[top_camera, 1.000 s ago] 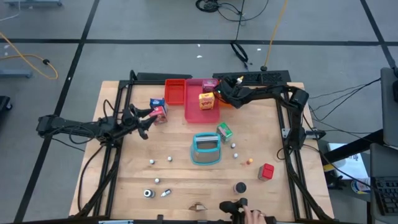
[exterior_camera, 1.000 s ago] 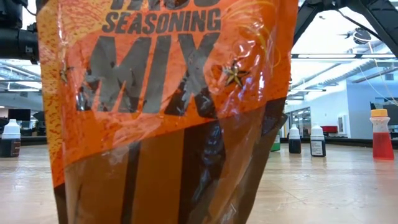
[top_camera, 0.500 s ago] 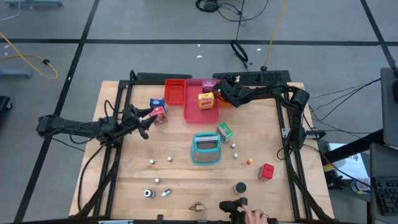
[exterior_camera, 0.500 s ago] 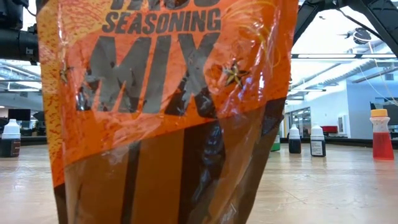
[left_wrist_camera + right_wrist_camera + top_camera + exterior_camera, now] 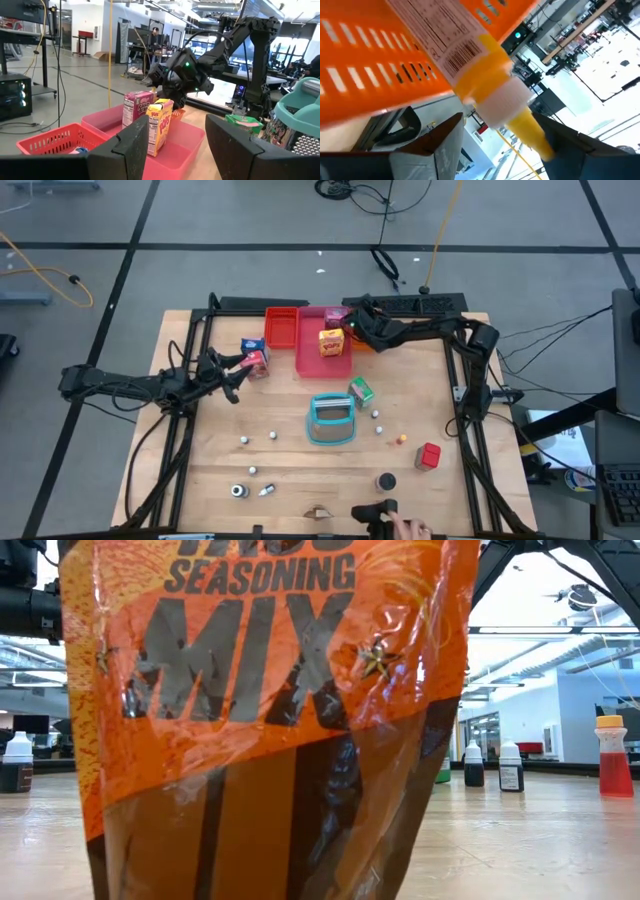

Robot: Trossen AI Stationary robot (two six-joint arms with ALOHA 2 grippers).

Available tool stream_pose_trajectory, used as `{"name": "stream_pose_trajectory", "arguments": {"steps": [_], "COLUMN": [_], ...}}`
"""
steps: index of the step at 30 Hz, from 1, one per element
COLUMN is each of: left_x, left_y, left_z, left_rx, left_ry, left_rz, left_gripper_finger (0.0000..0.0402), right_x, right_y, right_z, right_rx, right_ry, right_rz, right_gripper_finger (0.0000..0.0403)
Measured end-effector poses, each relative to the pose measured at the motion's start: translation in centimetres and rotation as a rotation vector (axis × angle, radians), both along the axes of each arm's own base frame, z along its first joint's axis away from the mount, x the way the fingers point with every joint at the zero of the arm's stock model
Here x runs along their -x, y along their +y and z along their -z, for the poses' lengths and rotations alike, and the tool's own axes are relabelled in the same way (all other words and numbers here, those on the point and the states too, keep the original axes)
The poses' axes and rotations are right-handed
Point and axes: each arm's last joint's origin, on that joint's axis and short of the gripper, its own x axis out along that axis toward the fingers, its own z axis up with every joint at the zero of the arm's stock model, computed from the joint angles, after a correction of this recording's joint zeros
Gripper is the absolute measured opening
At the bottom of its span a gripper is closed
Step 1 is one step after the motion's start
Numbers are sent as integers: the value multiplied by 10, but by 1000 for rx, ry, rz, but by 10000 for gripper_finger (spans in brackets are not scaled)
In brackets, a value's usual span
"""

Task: Pick & Place Kitchen Items
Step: Put the large yellow food coloring bottle into the orange bin, then put the small yellow food coloring bottle into the orange bin

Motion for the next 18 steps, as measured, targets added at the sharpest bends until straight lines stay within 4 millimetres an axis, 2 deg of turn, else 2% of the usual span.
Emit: {"name": "stream_pose_trajectory", "arguments": {"steps": [3,8,13,18], "left_x": [0,0,0,0], "left_y": [0,0,0,0], "left_z": [0,1,1,1], "left_rx": [0,1,1,5], "left_ry": [2,13,13,11], "left_rz": [0,0,0,1], "left_gripper_finger": [198,198,198,198], "right_x": [-1,-1,2,12], "right_y": [4,15,37,71], "right_z": [-9,-38,-79,-125], "right_rx": [25,81,168,208], "right_ry": [-18,-112,-288,-545], "right_rz": [1,0,16,-6], "right_gripper_finger": [222,220,221,217]}}
